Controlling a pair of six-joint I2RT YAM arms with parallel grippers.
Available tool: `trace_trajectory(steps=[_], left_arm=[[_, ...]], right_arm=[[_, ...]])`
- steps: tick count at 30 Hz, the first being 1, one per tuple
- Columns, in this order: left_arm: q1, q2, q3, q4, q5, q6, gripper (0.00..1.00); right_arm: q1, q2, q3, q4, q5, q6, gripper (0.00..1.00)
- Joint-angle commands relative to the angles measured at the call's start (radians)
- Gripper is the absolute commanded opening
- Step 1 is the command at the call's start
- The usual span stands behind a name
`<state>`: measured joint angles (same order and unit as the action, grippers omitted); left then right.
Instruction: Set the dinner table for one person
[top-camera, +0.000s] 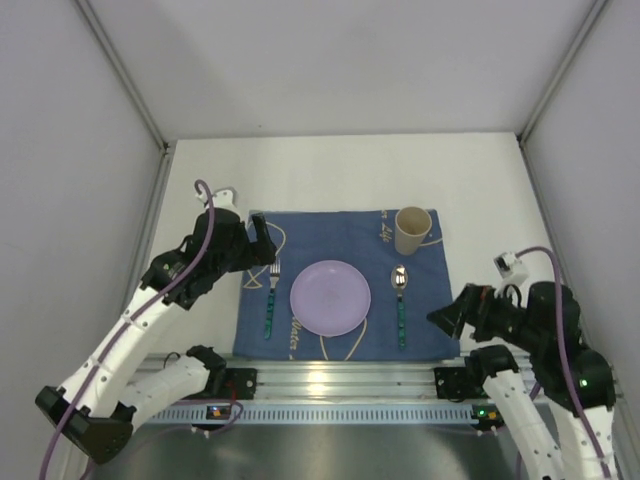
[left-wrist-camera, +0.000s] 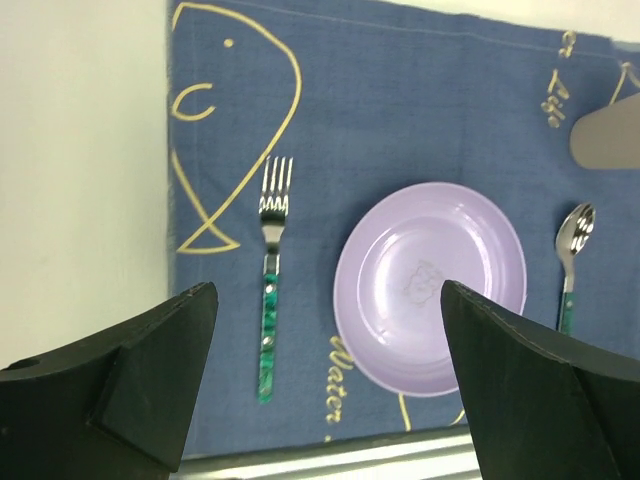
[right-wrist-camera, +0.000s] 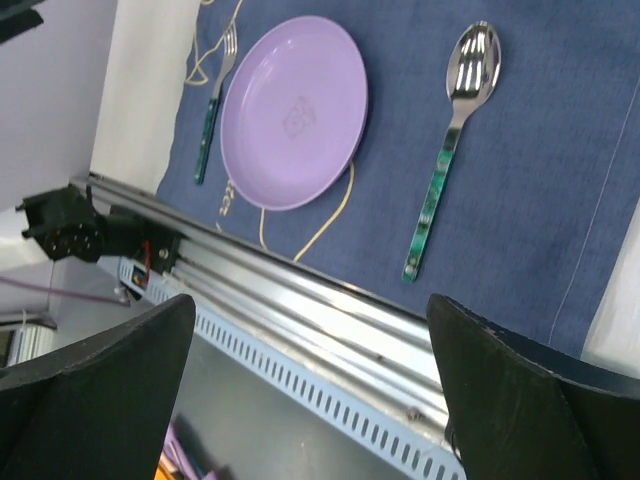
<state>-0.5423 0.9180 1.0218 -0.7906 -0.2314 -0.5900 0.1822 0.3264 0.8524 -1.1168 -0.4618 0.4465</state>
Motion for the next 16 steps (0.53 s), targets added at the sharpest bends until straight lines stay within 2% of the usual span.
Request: trace_trajectory(steps=[1,4,8,14,16], left_arm=[[-0.002,-0.025,0.069,-0.157,-0.034,0.038,0.99],[-0.002,-0.042,0.086,-0.225,-0.002,-0.005,0.98],[-0.002,-0.146,0.069,-0.262,-0.023,-0.128,0.98],[-0.002,-0.205,0.104,-0.366,-0.040,-0.154,0.98],[-0.002,-0.208,0.126,-0.393,-0.060,-0.151,0.99]], right_arm=[[0.026,-0.113,0.074,-0.168,-0.031,0.040,1.00],[0.036,-0.174,0.119,-0.213,0.009,0.054,1.00],[0.037,-0.208,0.166,-0.271,0.023,0.067,1.00],[0.066,-0.222,0.200,-0.281,-0.014,0.057,1.00],[0.071,-0.216,0.218,-0.299,0.024,0.058,1.00]])
